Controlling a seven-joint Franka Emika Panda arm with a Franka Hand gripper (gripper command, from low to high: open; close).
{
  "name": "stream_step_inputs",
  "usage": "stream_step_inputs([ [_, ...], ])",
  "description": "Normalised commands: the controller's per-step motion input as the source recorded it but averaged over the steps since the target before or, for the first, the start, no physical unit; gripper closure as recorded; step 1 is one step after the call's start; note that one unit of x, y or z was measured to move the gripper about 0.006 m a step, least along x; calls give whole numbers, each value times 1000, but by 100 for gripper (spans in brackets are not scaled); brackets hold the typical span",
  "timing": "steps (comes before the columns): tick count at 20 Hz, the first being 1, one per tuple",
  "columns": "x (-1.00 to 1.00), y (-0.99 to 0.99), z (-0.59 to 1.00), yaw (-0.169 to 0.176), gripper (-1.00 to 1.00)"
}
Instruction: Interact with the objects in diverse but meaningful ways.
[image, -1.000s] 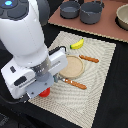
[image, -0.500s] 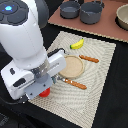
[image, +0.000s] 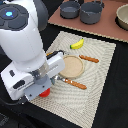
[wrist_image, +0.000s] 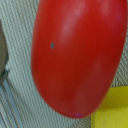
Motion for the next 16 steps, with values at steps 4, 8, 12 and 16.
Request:
stream_step_inputs([
  [4,0,-47,-82,0,-100],
  [8,0,-47,-49,0,100],
  [12,0,-59,-64,0,100],
  [16,12,-61,-6,0,100],
])
